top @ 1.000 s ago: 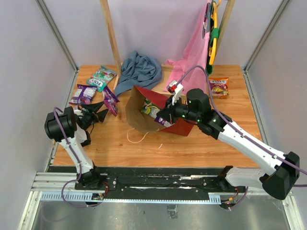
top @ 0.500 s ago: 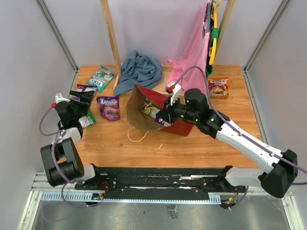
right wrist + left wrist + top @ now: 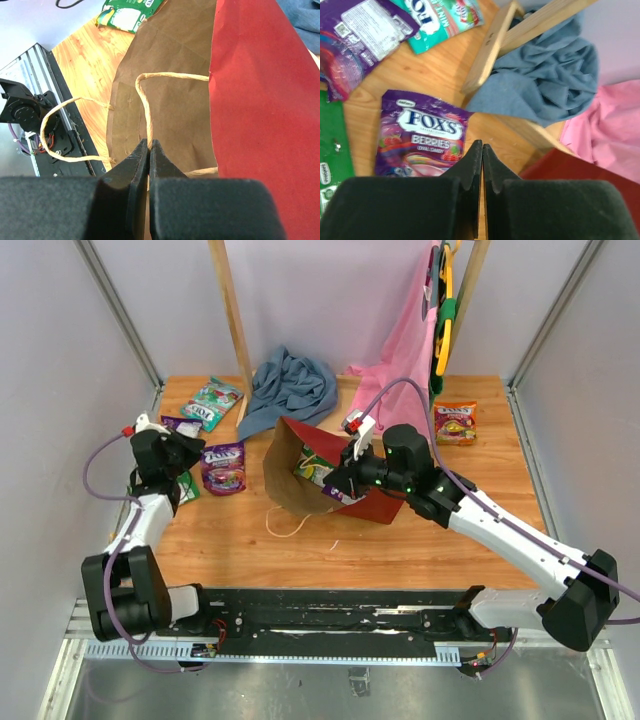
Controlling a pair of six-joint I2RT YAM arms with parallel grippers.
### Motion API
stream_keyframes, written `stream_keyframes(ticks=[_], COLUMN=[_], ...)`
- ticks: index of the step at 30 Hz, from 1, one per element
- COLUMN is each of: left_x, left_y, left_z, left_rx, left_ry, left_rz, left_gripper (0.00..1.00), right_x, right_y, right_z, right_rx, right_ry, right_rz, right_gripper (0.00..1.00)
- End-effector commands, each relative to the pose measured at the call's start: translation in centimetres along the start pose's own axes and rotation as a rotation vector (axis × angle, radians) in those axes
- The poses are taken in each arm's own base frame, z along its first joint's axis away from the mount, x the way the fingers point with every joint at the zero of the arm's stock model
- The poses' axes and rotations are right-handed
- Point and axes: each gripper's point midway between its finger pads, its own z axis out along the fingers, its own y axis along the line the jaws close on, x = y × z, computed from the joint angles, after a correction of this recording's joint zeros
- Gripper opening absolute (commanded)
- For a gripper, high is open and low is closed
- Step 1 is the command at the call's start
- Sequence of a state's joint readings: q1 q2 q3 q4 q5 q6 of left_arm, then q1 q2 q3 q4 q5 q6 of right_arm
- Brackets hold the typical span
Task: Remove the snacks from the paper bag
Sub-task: Place the snack at the center of the board, then adjust the snack at the center of the board.
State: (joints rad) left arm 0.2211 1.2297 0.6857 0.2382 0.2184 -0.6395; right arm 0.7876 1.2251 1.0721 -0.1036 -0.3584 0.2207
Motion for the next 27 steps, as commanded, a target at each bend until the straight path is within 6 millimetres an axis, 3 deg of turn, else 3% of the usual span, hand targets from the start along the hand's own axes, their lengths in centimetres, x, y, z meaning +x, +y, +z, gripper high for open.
stream_keyframes(ticks=[1,5,11,15,18,20,23,27], left_x=[3.3,6.0,9.7,11.0,10.6,9.2,6.2,2.1], left_y=[3.4,6.4,10.7,13.0,13.0,12.4,9.9,4.9], left_z=[1.6,2.9,2.3,2.4,2.7,2.7,2.6,1.6], left_rx=[-0.085,-0.188,-0.354,-0.472,-0.515,-0.535,-0.5,-0.402], left_ry=[0.113,0.171,0.229,0.27,0.272,0.235,0.172,0.093], left_rz=[0.027,0.011,-0.012,0.005,0.044,0.078,0.11,0.151], left_gripper=[0.01,0.01,0.0,0.01,0.0,0.0,0.01,0.0], right_x=[-1.1,-1.0,-1.2,-1.0,-1.1,-1.2,-1.3,-1.2], right_y=[1.3,1.3,1.1,1.2,1.3,1.2,1.1,1.2], right_z=[-0.4,-0.4,-0.7,-0.3,-0.4,-0.6,-0.9,-0.9], right_rx=[-0.038,-0.036,-0.023,-0.038,-0.039,-0.03,-0.022,-0.024], right_ry=[-0.033,-0.029,-0.037,-0.029,-0.029,-0.034,-0.041,-0.036], right_rz=[-0.014,-0.013,-0.02,-0.013,-0.016,-0.023,-0.026,-0.025], right_gripper=[0.01,0.01,0.01,0.01,0.01,0.01,0.01,0.01])
